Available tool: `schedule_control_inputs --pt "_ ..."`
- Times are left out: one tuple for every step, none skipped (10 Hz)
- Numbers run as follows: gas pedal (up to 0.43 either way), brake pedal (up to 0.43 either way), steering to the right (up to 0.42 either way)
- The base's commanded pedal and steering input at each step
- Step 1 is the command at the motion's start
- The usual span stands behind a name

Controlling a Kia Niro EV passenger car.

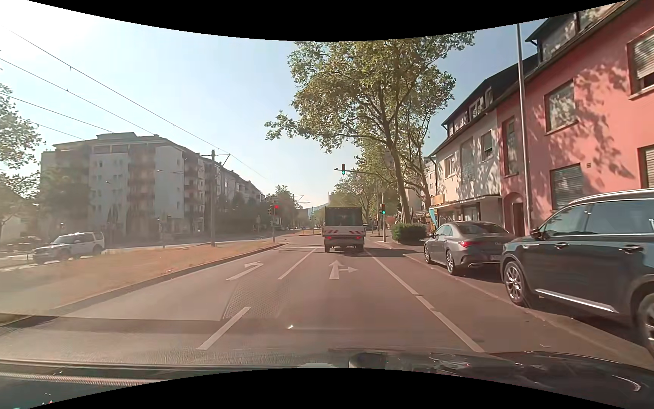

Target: Follow the waypoints while adhering to traffic rules and regulations

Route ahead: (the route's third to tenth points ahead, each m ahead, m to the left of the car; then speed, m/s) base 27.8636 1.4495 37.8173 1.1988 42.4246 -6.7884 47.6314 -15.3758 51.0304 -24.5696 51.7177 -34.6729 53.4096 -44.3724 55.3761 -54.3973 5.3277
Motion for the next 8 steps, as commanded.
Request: schedule_control_inputs --pt "0.000 0.122 0.000" --pt "0.000 0.122 0.000" --pt "0.000 0.128 0.000" --pt "0.000 0.122 0.000" --pt "0.000 0.122 0.000" --pt "0.000 0.128 0.000" --pt "0.000 0.122 0.000" --pt "0.000 0.128 0.000"
